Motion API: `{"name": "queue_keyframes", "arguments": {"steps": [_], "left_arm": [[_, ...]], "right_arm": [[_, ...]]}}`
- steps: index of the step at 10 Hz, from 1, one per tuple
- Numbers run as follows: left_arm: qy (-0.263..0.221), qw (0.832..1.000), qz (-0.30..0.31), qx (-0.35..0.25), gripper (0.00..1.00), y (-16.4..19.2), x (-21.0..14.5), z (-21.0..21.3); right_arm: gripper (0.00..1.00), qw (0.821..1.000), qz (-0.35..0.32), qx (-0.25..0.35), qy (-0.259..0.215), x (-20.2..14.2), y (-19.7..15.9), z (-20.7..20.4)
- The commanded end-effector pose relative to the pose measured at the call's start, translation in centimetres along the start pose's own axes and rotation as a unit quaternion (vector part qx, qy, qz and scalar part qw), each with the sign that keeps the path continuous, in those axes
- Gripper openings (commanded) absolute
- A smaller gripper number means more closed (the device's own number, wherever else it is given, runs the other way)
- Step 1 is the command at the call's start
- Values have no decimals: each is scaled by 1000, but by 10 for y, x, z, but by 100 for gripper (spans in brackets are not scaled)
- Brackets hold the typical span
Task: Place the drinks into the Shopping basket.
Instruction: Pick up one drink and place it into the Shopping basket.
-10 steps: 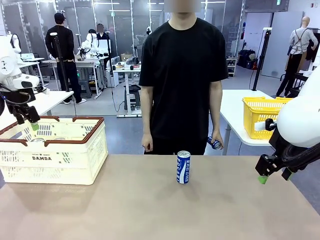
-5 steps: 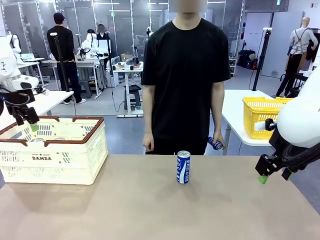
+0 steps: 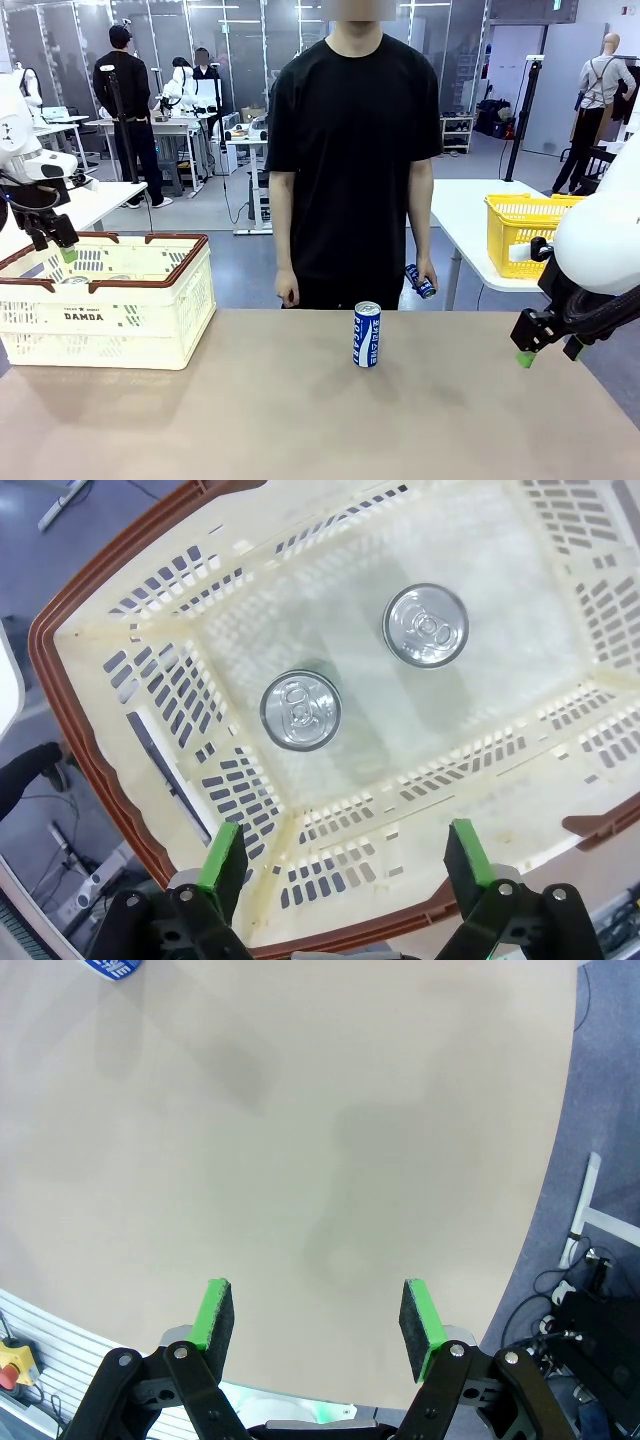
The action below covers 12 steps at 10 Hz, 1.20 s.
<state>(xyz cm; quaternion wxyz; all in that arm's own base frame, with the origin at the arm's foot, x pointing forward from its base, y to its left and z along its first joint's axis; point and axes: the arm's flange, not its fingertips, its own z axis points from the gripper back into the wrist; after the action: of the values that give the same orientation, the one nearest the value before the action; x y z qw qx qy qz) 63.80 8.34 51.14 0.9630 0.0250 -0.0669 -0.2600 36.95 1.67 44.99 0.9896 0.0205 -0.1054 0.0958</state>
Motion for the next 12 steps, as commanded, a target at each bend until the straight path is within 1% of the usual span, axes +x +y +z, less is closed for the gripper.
{"name": "queue_keyframes", "arguments": {"steps": [1,3,4,6,8,9,10,12], "left_arm": [[1,1000,9,2,100,0,3,1],[1,1000,9,2,100,0,3,1],[0,1000,0,0,100,0,0,0],[-31,999,-26,-7,100,-3,-4,17],[-66,996,-60,-16,100,-12,-23,43],[-73,994,-84,-11,100,-18,-40,59],[-63,990,-126,10,100,-28,-57,66],[-77,975,-206,13,100,-54,-90,64]], "right_arm": [[84,1000,0,0,-1,-1,-1,1],[84,1000,0,0,-1,-1,-1,1],[84,1000,0,0,-1,-1,-1,1],[84,1000,0,0,-1,-1,-1,1],[84,1000,0,0,-1,-1,-1,1],[84,1000,0,0,-1,-1,-1,1],[84,1000,0,0,-1,-1,-1,1],[84,1000,0,0,-1,-1,-1,1]]}}
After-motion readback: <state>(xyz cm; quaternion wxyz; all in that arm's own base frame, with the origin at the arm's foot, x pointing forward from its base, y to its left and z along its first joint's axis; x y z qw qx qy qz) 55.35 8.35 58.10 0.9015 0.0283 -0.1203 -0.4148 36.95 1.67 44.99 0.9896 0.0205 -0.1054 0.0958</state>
